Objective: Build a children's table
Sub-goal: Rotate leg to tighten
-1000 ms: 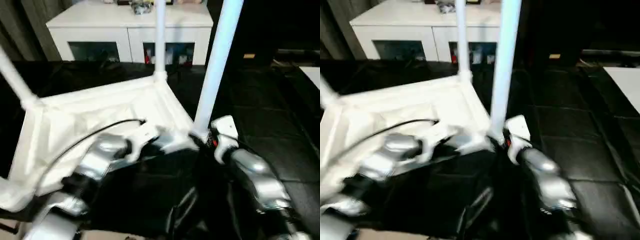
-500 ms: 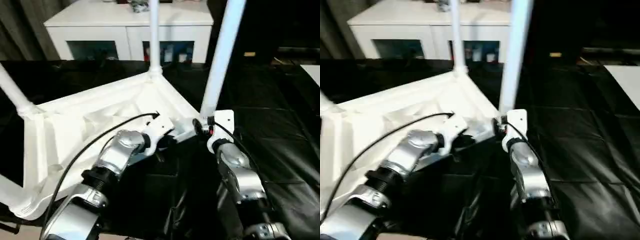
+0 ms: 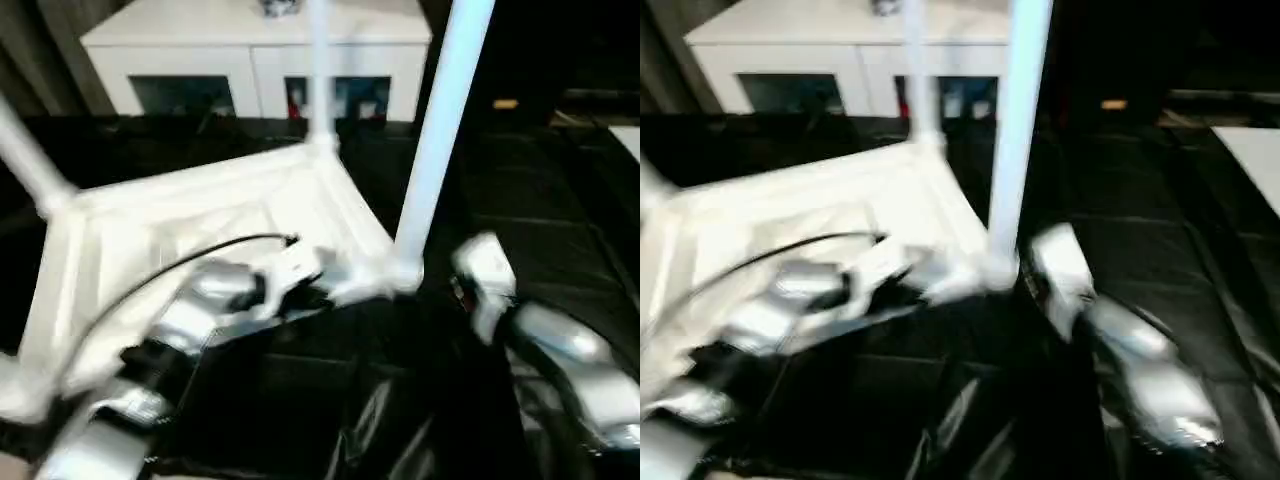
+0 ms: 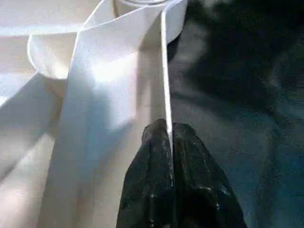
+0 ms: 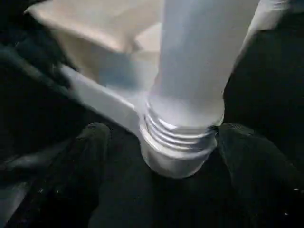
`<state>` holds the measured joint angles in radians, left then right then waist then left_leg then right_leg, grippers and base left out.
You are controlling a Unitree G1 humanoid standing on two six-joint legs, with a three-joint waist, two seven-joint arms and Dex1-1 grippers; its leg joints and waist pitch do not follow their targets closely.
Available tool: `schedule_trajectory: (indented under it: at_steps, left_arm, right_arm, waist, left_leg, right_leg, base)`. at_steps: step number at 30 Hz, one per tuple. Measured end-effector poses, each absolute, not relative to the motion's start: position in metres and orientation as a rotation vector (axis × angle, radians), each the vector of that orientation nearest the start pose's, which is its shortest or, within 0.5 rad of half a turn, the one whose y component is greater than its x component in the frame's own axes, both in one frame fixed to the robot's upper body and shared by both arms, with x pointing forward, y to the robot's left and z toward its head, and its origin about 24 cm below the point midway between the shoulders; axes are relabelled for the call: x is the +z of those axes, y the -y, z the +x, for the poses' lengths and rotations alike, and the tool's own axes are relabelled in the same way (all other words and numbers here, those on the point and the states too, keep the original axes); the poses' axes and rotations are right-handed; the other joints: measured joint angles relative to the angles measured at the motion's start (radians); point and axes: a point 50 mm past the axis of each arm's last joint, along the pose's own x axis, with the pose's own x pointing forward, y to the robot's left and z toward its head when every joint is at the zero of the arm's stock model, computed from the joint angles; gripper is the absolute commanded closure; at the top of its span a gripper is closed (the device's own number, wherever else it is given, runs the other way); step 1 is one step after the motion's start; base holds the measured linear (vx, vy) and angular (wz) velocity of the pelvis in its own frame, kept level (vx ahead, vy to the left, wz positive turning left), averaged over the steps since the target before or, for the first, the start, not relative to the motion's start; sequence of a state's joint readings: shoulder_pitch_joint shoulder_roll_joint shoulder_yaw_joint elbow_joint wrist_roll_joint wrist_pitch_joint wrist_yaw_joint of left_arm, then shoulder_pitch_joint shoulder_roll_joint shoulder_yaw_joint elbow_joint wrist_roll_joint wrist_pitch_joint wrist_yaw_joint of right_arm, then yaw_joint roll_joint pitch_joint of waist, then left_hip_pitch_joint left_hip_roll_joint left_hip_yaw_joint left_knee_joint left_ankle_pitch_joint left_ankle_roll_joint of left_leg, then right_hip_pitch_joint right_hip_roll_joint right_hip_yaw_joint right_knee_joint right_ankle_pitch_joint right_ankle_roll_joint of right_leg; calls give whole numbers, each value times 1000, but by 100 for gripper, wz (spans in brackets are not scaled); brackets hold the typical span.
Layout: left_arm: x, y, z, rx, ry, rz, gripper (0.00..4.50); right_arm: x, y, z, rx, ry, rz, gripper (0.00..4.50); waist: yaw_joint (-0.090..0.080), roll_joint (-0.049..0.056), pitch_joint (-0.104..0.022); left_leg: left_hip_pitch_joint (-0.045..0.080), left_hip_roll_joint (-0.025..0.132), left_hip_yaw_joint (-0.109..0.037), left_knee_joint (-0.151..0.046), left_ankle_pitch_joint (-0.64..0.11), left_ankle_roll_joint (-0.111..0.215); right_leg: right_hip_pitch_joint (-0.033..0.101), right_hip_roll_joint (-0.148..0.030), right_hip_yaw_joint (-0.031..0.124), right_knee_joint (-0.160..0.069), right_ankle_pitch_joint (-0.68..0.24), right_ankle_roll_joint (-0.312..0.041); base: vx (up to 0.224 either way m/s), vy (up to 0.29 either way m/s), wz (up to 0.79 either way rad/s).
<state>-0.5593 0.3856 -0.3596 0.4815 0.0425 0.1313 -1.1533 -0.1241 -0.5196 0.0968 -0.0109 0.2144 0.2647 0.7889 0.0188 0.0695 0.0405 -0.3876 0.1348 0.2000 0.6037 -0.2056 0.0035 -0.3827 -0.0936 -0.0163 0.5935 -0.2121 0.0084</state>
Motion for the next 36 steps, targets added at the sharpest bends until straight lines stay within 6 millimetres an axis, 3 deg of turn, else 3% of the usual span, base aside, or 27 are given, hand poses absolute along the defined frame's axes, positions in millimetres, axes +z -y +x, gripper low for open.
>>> schedule_trajectory:
  at_steps: [6,20,29,36]
  left_arm:
    - [52,-123,298,-1454,-480,489,450]
    - [52,-124,298,-1460,-484,490,450]
    - [52,-125,298,-1461,-486,491,450]
    - [51,-126,298,-1457,-490,491,450]
  right_arm:
    - [63,180,258,925,-277,-241,65]
    - [57,177,262,975,-313,-230,92]
    - [57,180,260,1008,-335,-231,161]
    - [55,178,262,999,-339,-225,185]
  waist:
    - [16,-1,1]
    - [15,-3,1]
    - [15,-2,1]
    - [15,-4,0]
  left_leg:
    - [1,0,2,2,-3,-5]
    - [1,0,2,4,0,0]
    - [1,0,2,5,0,0]
    - [1,1,2,6,0,0]
  right_leg:
    - [1,-1,1,1,1,-2]
    - [2,-1,1,2,1,-3]
    - [2,-1,1,3,1,-3]
    - [2,-1,1,4,1,-3]
  base:
    - [0,0,0]
    - [0,0,0]
    - [0,0,0]
    - [0,0,0]
